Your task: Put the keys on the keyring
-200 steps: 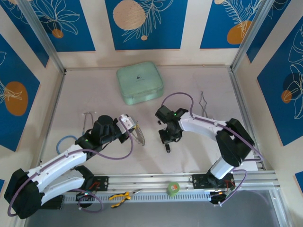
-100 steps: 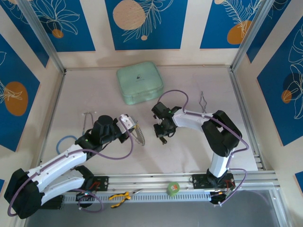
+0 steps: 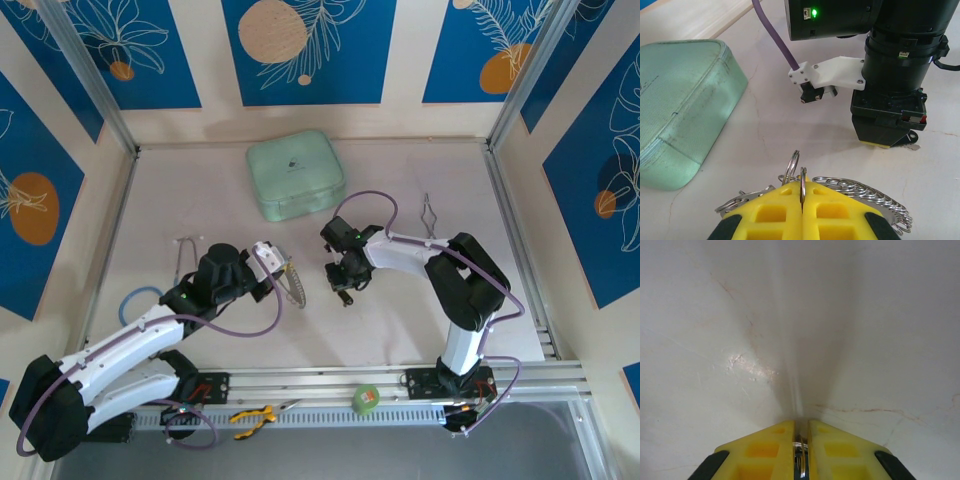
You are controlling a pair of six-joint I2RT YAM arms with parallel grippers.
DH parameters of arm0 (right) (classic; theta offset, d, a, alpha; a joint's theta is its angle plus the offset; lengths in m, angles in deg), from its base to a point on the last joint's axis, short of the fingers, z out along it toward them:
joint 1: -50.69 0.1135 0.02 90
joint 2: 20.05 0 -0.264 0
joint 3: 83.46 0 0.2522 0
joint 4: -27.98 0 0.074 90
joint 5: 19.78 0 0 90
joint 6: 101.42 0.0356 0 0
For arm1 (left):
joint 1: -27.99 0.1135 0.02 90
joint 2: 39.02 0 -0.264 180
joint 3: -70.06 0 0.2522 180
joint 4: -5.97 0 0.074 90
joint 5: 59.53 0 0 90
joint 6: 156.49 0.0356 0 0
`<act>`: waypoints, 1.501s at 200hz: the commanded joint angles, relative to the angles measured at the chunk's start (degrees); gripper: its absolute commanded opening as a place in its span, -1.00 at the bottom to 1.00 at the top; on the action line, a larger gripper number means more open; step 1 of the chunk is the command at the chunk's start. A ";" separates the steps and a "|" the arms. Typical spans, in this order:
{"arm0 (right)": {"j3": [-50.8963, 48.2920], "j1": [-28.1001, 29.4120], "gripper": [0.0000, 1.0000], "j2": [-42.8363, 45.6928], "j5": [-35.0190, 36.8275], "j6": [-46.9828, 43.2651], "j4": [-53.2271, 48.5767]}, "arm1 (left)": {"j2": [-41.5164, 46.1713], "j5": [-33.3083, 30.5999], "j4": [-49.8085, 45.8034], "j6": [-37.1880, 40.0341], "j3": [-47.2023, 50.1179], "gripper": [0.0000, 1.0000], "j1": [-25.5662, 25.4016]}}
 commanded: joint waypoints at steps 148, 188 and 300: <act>2.00 0.36 -0.64 2.13 -0.23 -0.16 -4.10 | 0.32 -0.67 1.00 1.06 -1.52 -1.00 -0.58; 2.18 0.74 -0.62 2.39 -0.16 -0.17 -4.52 | 0.26 -0.76 0.91 1.18 -1.57 -1.00 -0.57; 2.27 0.80 -0.70 1.36 -0.75 -0.22 -5.34 | 0.32 -0.70 0.82 1.25 -1.59 -1.00 -0.59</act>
